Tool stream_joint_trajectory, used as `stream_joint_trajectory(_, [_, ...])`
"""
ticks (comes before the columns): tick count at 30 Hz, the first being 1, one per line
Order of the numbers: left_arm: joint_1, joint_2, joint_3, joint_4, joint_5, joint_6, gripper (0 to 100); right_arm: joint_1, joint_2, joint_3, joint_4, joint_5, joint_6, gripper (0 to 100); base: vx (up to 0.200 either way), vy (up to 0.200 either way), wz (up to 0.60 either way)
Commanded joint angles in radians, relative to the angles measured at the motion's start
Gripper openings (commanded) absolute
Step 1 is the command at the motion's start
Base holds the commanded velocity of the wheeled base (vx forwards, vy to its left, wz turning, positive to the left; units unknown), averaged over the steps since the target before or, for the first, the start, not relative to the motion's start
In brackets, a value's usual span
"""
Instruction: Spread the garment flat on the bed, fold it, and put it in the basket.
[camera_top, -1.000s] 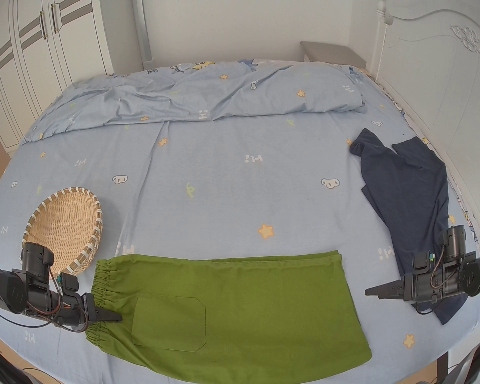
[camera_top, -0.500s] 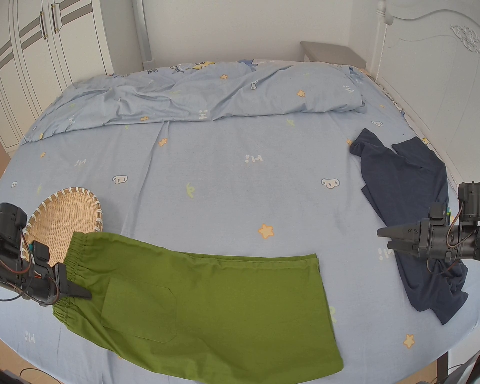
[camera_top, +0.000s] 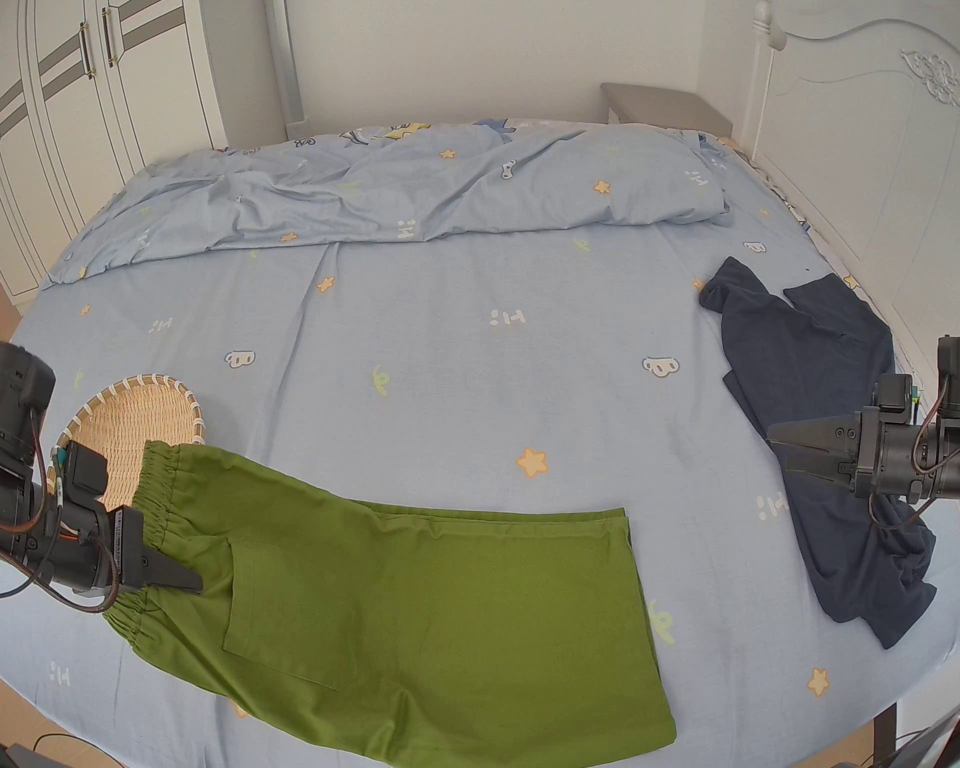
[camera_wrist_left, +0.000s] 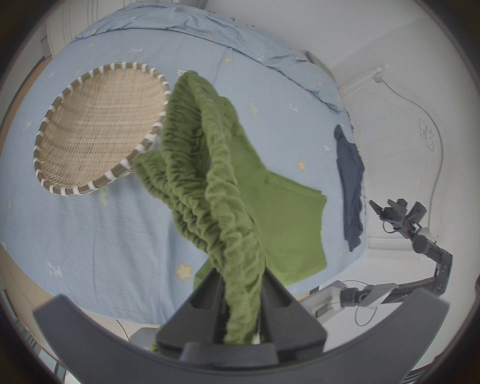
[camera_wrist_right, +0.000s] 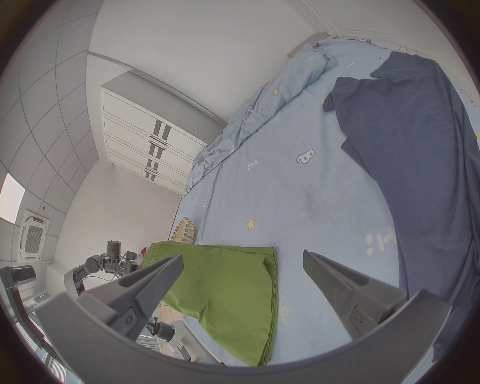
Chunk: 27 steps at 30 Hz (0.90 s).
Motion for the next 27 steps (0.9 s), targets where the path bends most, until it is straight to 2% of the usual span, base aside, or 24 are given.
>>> stream_joint_trajectory(1, [-0.212, -0.017, -0.161, 0.08, 0.057, -0.142, 0, 0.012, -0.038, -0.009, 0.024, 0.0, 0.0, 100, 0.0, 0.0, 0.0])
stream_joint_trajectory(2, [-0.285, -0.012, -0.199, 0.088, 0.086, -0.155, 0, 0.012, -0.04, -0.009, 0.024, 0.0, 0.0, 100, 0.0, 0.0, 0.0])
stream_joint_trajectory(5, [-0.353, 0.003, -0.23, 0.09, 0.119, -0.158, 0, 0.011, -0.04, -0.009, 0.024, -0.002, 0.0, 100, 0.0, 0.0, 0.0])
stream_joint_trajectory(7, [-0.442, 0.039, -0.253, 0.085, 0.151, -0.178, 0, 0.008, -0.038, -0.012, 0.024, -0.002, 0.0, 100, 0.0, 0.0, 0.0])
stream_joint_trajectory(9, [-0.466, 0.054, -0.26, 0.082, 0.162, -0.191, 0, 0.006, -0.038, -0.012, 0.024, -0.002, 0.0, 100, 0.0, 0.0, 0.0])
stream_joint_trajectory(11, [-0.548, 0.1, -0.277, 0.074, 0.178, -0.22, 0, 0.003, -0.037, -0.012, 0.024, -0.002, 0.0, 100, 0.0, 0.0, 0.0])
stream_joint_trajectory(17, [-0.621, 0.189, -0.296, 0.042, 0.18, -0.217, 0, 0.005, -0.032, -0.012, 0.024, -0.003, 0.0, 100, 0.0, 0.0, 0.0])
stream_joint_trajectory(19, [-0.68, 0.237, -0.305, 0.021, 0.203, -0.218, 0, 0.006, -0.031, -0.012, 0.024, -0.003, 0.0, 100, 0.0, 0.0, 0.0])
stream_joint_trajectory(23, [-0.726, 0.28, -0.306, 0.014, 0.251, -0.218, 0, 0.006, -0.026, -0.012, 0.023, -0.005, 0.0, 100, 0.0, 0.0, 0.0])
stream_joint_trajectory(27, [-0.772, 0.298, -0.314, 0.007, 0.258, -0.214, 0, 0.008, -0.023, -0.012, 0.023, -0.005, 0.0, 100, 0.0, 0.0, 0.0])
